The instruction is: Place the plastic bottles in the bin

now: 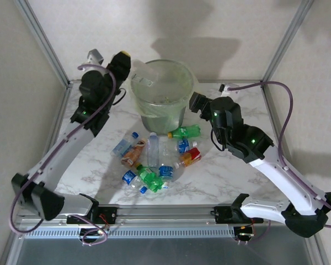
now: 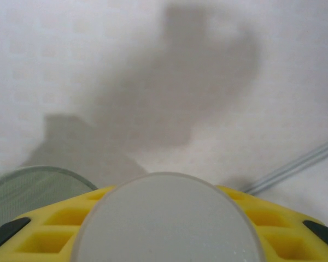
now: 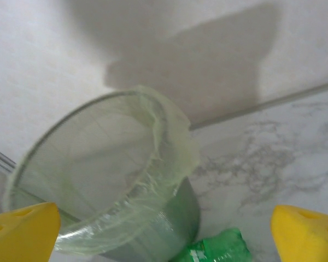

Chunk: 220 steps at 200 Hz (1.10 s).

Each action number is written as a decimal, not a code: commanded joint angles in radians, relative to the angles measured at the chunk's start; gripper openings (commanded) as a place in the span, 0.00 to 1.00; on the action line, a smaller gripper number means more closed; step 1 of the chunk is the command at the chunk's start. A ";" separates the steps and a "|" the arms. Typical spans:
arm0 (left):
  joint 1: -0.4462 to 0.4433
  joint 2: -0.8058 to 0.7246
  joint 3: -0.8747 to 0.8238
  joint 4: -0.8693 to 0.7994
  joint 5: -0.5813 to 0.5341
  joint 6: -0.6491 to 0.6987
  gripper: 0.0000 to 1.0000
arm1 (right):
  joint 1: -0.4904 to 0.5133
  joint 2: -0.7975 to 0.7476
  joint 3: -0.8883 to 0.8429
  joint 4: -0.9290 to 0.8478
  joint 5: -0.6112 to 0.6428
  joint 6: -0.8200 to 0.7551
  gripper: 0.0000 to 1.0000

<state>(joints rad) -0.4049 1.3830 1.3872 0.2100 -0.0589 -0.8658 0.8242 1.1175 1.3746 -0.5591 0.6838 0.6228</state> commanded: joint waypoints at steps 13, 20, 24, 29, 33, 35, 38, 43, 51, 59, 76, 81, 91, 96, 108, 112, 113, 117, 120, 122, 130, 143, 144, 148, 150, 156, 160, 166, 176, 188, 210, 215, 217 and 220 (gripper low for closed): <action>-0.014 0.151 0.170 -0.107 -0.073 0.024 0.17 | -0.032 -0.006 -0.021 -0.085 -0.015 0.103 0.99; -0.014 0.178 0.203 -0.137 -0.080 0.032 0.16 | -0.034 -0.008 -0.022 -0.090 -0.018 0.107 0.99; -0.015 0.193 0.217 -0.149 -0.085 0.037 0.16 | -0.036 -0.007 -0.021 -0.094 -0.021 0.109 0.98; -0.017 0.207 0.233 -0.161 -0.091 0.041 0.16 | -0.038 -0.008 -0.023 -0.097 -0.024 0.110 0.99; -0.018 0.219 0.243 -0.167 -0.095 0.047 0.16 | -0.039 -0.008 -0.023 -0.100 -0.026 0.110 0.99; -0.018 0.224 0.248 -0.170 -0.096 0.050 0.15 | -0.040 -0.010 -0.023 -0.100 -0.026 0.111 0.99; -0.019 0.232 0.255 -0.175 -0.100 0.054 0.16 | -0.040 -0.010 -0.023 -0.101 -0.025 0.111 0.99; -0.021 0.247 0.271 -0.185 -0.106 0.064 0.17 | -0.043 -0.011 -0.024 -0.103 -0.026 0.111 0.99; -0.026 0.273 0.300 -0.210 -0.119 0.082 0.18 | -0.046 -0.013 -0.025 -0.107 -0.026 0.112 0.99; -0.032 0.298 0.334 -0.243 -0.133 0.103 0.21 | -0.050 -0.014 -0.023 -0.109 -0.027 0.114 0.99; -0.040 0.346 0.395 -0.304 -0.166 0.136 0.37 | -0.054 -0.017 -0.020 -0.113 -0.028 0.114 0.99; -0.041 0.355 0.407 -0.315 -0.172 0.143 0.41 | -0.056 -0.019 -0.020 -0.114 -0.028 0.115 0.99; -0.048 0.368 0.425 -0.329 -0.191 0.158 0.51 | -0.057 -0.021 -0.020 -0.115 -0.027 0.115 0.99; -0.052 0.371 0.430 -0.328 -0.195 0.167 0.57 | -0.059 -0.022 -0.020 -0.116 -0.028 0.116 0.99; -0.062 0.382 0.444 -0.335 -0.210 0.188 0.68 | -0.060 -0.024 -0.019 -0.119 -0.029 0.115 0.99; -0.065 0.386 0.451 -0.340 -0.216 0.194 0.71 | -0.061 -0.024 -0.018 -0.119 -0.029 0.115 0.99; -0.066 0.388 0.452 -0.342 -0.217 0.196 0.72 | -0.060 -0.024 -0.018 -0.120 -0.029 0.115 0.99; -0.069 0.391 0.460 -0.350 -0.222 0.201 0.74 | -0.062 -0.024 -0.019 -0.121 -0.030 0.115 0.99; -0.070 0.395 0.465 -0.353 -0.222 0.205 0.75 | -0.062 -0.024 -0.018 -0.121 -0.030 0.116 0.99; -0.072 0.396 0.467 -0.356 -0.223 0.208 0.76 | -0.063 -0.024 -0.019 -0.122 -0.031 0.115 0.99; -0.077 0.398 0.473 -0.360 -0.226 0.217 0.79 | -0.063 -0.024 -0.019 -0.123 -0.030 0.115 0.99; -0.085 0.392 0.473 -0.362 -0.237 0.229 0.83 | -0.066 -0.024 -0.019 -0.122 -0.032 0.114 0.99; -0.085 0.391 0.473 -0.362 -0.238 0.231 0.83 | -0.067 -0.024 -0.019 -0.123 -0.032 0.114 0.99; -0.088 0.388 0.473 -0.363 -0.244 0.236 0.84 | -0.066 -0.024 -0.017 -0.123 -0.033 0.114 0.99; -0.090 0.387 0.473 -0.363 -0.246 0.238 0.85 | -0.067 -0.024 -0.018 -0.123 -0.032 0.112 0.99; -0.093 0.380 0.476 -0.366 -0.254 0.248 0.86 | -0.069 -0.024 -0.018 -0.122 -0.034 0.112 0.98; -0.096 0.376 0.478 -0.368 -0.258 0.255 0.87 | -0.070 -0.024 -0.017 -0.124 -0.033 0.111 0.99; -0.099 0.363 0.481 -0.372 -0.268 0.268 0.88 | -0.071 -0.024 -0.017 -0.125 -0.034 0.110 0.99; -0.105 0.339 0.483 -0.378 -0.292 0.294 0.90 | -0.073 -0.024 -0.015 -0.124 -0.034 0.108 0.99; -0.107 0.295 0.476 -0.397 -0.326 0.322 0.94 | -0.076 -0.026 -0.014 -0.124 -0.033 0.105 0.99; -0.106 0.164 0.388 -0.398 -0.412 0.366 1.00 | -0.082 -0.033 -0.018 -0.121 -0.036 0.104 0.99; -0.104 0.125 0.351 -0.388 -0.426 0.376 1.00 | -0.082 -0.034 -0.020 -0.119 -0.037 0.105 0.99; -0.103 0.110 0.336 -0.384 -0.432 0.381 0.99 | -0.082 -0.034 -0.021 -0.119 -0.038 0.106 0.99; -0.102 0.085 0.311 -0.377 -0.439 0.386 1.00 | -0.082 -0.037 -0.023 -0.117 -0.039 0.105 0.99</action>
<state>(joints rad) -0.5091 1.6802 1.7870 -0.1856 -0.3740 -0.5632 0.7536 1.1049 1.3552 -0.6716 0.6506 0.7223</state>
